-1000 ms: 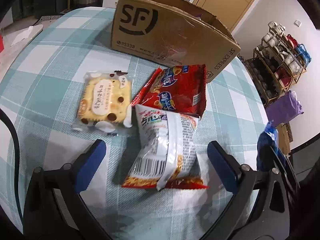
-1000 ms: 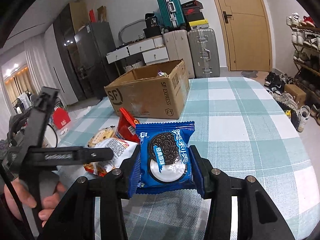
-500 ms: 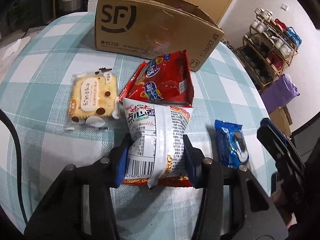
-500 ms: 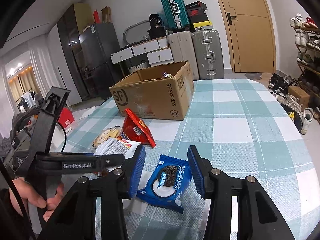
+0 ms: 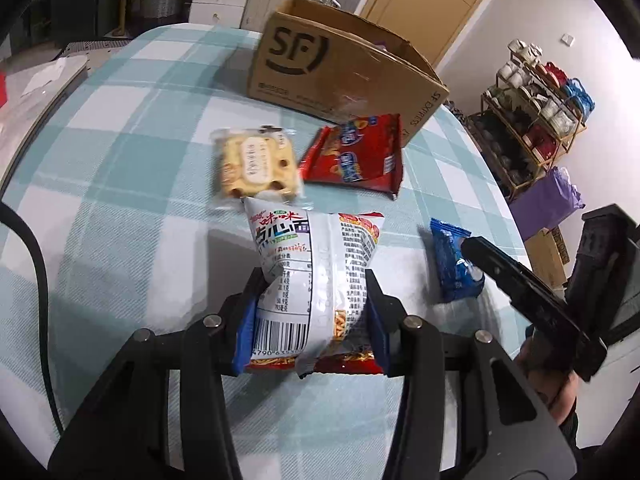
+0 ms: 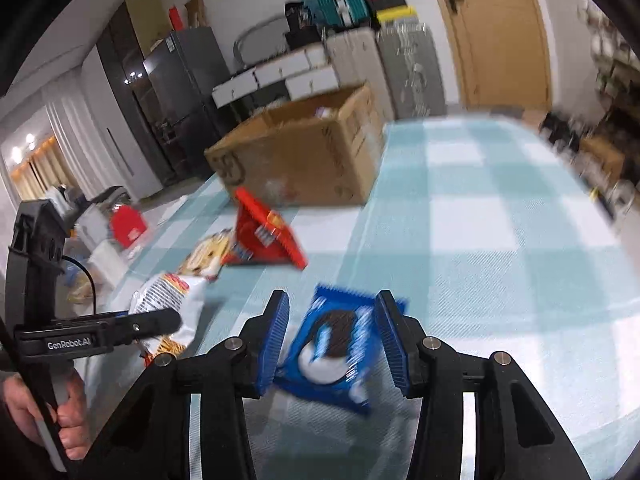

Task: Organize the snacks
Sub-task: 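Lift both held packs and carry them toward the cardboard box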

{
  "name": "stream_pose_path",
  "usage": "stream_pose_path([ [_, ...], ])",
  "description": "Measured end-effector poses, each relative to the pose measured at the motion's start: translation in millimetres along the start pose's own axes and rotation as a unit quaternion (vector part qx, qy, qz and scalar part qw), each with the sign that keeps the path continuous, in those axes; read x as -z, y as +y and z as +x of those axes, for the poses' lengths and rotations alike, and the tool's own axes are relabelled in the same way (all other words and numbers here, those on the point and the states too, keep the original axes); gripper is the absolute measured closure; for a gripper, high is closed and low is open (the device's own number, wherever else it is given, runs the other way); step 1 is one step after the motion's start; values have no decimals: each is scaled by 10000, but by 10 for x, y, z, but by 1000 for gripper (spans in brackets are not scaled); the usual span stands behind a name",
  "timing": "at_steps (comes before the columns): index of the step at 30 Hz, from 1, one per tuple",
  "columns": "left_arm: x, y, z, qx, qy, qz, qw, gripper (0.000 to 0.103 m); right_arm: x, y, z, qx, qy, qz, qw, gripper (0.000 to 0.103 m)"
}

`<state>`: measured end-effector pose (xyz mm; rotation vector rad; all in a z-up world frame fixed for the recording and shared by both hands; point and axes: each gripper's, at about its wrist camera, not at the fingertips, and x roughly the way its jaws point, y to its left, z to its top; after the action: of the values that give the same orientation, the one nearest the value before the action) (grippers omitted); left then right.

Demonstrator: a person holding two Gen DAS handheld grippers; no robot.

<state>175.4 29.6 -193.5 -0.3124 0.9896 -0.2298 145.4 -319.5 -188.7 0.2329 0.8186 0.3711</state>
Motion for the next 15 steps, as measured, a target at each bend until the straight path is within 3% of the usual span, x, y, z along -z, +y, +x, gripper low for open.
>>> stream_pose_path([
  [6,112,264,-176,102,-55,-169,9998,60,32,-23,111,389,238,146,9989,57],
  [15,194,410,-298,276,-183,-282,9991,60,-1,217,246,801,416,-449,9949,56],
])
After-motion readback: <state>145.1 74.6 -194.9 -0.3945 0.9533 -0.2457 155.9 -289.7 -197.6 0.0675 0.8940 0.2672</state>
